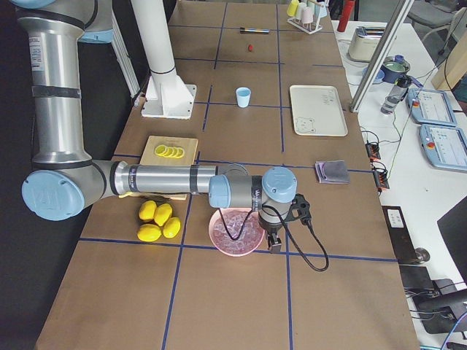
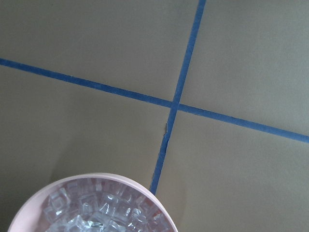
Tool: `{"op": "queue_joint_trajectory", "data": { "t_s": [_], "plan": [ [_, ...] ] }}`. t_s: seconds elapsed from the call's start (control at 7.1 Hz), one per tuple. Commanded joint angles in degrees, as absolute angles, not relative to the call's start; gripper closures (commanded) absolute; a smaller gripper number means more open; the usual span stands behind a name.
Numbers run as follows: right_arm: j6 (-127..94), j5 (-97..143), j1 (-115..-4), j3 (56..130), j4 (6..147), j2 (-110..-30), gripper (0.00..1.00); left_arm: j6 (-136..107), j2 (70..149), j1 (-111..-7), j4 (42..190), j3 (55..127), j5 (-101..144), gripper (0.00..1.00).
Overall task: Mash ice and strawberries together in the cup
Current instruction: 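Grasp a clear ice cube from the pink bowl with the right gripper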
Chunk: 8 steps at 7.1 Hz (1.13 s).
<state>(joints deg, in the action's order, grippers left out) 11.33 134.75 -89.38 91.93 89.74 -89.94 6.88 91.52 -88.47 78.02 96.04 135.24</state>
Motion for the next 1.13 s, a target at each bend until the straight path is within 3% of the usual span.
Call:
{"op": "queue_joint_trajectory", "data": {
  "t_s": [0.0, 0.42, 0.7, 0.99],
  "plan": [
    [2.7, 134.9, -89.2, 93.2, 89.6, -90.8, 0.01, 7.1, 89.9, -88.5, 78.2, 96.3, 135.7, 0.00],
    [-25.8, 134.2, -81.5, 102.5, 83.5, -98.0, 0.04, 7.3, 89.7, -88.5, 81.2, 96.5, 135.7, 0.00],
    [-44.0, 131.6, -75.5, 102.5, 68.2, -104.1, 0.06, 6.9, 89.7, -88.5, 81.2, 96.5, 135.7, 0.00],
    [-50.7, 131.3, -72.9, 102.5, 67.5, -105.0, 0.08, 6.9, 89.7, -88.5, 81.3, 96.7, 135.7, 0.00]
  ]
}}
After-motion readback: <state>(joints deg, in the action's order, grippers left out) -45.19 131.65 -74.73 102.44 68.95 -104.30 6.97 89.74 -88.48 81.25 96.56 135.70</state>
